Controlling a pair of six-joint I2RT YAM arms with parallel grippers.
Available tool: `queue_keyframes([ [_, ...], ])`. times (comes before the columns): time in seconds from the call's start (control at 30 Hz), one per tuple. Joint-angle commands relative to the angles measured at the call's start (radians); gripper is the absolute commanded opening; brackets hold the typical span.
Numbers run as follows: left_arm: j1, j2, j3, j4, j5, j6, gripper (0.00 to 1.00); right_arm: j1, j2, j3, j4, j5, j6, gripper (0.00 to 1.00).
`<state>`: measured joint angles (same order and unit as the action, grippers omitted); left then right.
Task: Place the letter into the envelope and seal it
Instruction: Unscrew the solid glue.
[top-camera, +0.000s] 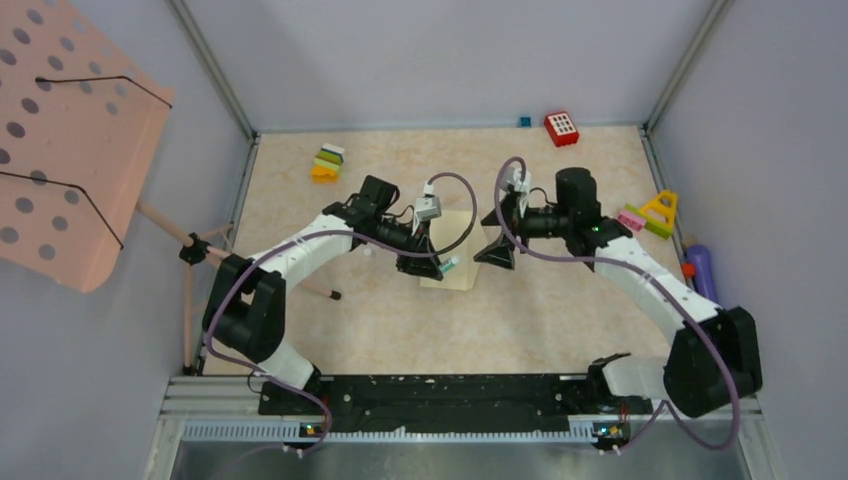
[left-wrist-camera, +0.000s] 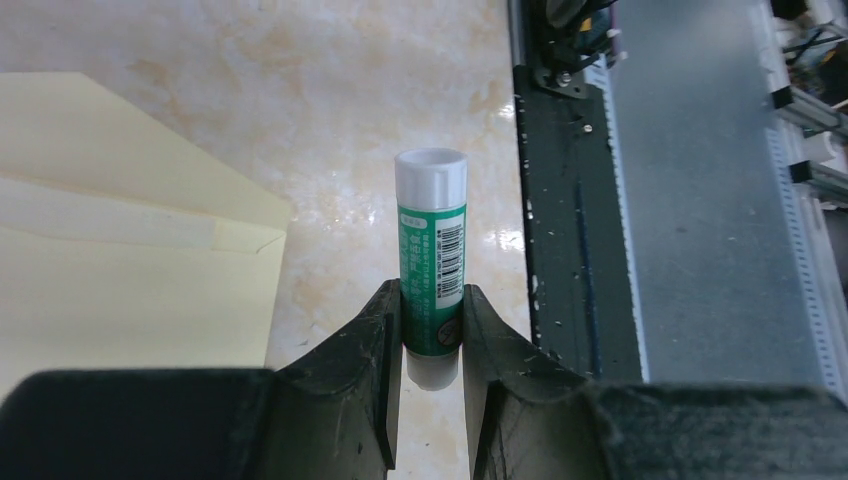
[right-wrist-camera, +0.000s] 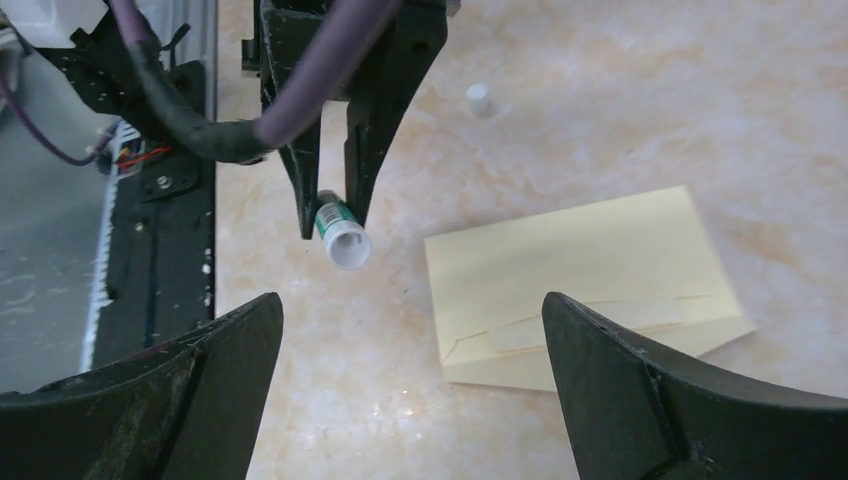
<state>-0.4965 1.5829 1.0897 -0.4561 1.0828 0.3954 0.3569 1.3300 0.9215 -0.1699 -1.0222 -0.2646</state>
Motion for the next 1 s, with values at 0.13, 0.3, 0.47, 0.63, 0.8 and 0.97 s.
queue_keyframes([
  [0.13, 0.019, 0.03, 0.059, -0.102, 0.256, 0.074, 0.0, -0.01, -0.142, -0.154, 0.28, -0.04, 0.032, 0.99],
  [0.3, 0.018, 0.048, 0.06, -0.123, 0.278, 0.08, 0.0, 0.03, -0.147, -0.175, 0.259, -0.071, -0.082, 0.85],
  [0.47, -0.004, 0.099, 0.092, -0.222, 0.263, 0.167, 0.0, 0.117, -0.204, -0.275, 0.328, -0.01, -0.262, 0.81],
  [0.63, -0.032, 0.141, 0.126, -0.308, 0.245, 0.235, 0.0, 0.126, -0.183, -0.303, 0.4, -0.006, -0.244, 0.81],
  [0.8, -0.052, 0.15, 0.133, -0.324, 0.228, 0.251, 0.0, 0.138, -0.18, -0.319, 0.444, -0.057, -0.222, 0.75],
  [0.97, -0.063, 0.158, 0.141, -0.348, 0.219, 0.272, 0.0, 0.161, -0.174, -0.32, 0.416, -0.156, -0.253, 0.66],
])
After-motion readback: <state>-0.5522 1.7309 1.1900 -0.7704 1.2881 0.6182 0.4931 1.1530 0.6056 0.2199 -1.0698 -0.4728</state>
